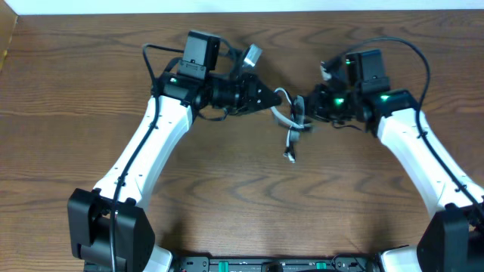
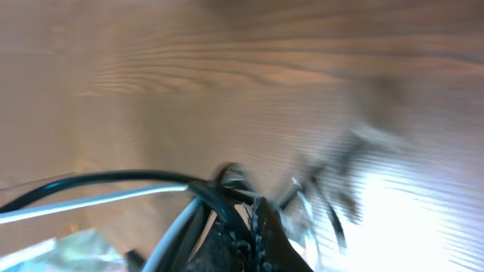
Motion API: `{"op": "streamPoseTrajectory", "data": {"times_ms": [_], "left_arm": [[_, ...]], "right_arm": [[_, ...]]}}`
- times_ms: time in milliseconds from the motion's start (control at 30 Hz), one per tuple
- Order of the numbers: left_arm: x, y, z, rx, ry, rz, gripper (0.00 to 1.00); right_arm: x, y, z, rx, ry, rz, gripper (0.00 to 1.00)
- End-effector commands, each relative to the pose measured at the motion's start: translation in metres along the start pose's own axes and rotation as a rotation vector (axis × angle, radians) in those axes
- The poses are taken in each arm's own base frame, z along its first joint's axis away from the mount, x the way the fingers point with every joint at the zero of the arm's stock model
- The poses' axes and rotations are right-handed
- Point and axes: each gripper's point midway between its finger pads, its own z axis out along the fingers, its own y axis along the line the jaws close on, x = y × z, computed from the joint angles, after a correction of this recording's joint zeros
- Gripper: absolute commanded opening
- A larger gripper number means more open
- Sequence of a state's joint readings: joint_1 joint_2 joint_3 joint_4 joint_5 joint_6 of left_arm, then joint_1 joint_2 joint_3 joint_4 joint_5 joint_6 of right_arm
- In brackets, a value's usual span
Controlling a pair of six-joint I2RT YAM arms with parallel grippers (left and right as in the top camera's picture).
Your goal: Untangle cables
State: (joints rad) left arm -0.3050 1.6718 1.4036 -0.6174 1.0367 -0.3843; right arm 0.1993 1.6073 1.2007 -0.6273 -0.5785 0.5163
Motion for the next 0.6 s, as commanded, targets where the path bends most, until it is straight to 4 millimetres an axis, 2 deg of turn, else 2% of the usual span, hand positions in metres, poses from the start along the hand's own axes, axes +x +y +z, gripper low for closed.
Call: {"op": "streamPoseTrajectory", "data": {"times_ms": [0, 400, 467, 567], "left_arm": [[-0.005, 0.022, -0.013, -0.168, -0.052, 0.136, 0.07], [0.021, 0.105, -0.015, -0.476, -0.013, 0.062, 0.07], [0.023, 0.114, -0.016, -0.511, -0.015, 0.058, 0.07], [0.025, 0.117, -0.015, -0.514, -0.007, 0.071, 0.08]], "right_arm": [[-0.007, -0.037, -0.006, 0.106, -0.019, -0.036, 0.01], [0.008, -0.059, -0.028, 0.231, 0.006, -0.029, 0.01], [0.011, -0.059, -0.03, 0.235, 0.012, -0.025, 0.01], [0.017, -0.062, -0.031, 0.25, 0.035, -0.01, 0.01]]}}
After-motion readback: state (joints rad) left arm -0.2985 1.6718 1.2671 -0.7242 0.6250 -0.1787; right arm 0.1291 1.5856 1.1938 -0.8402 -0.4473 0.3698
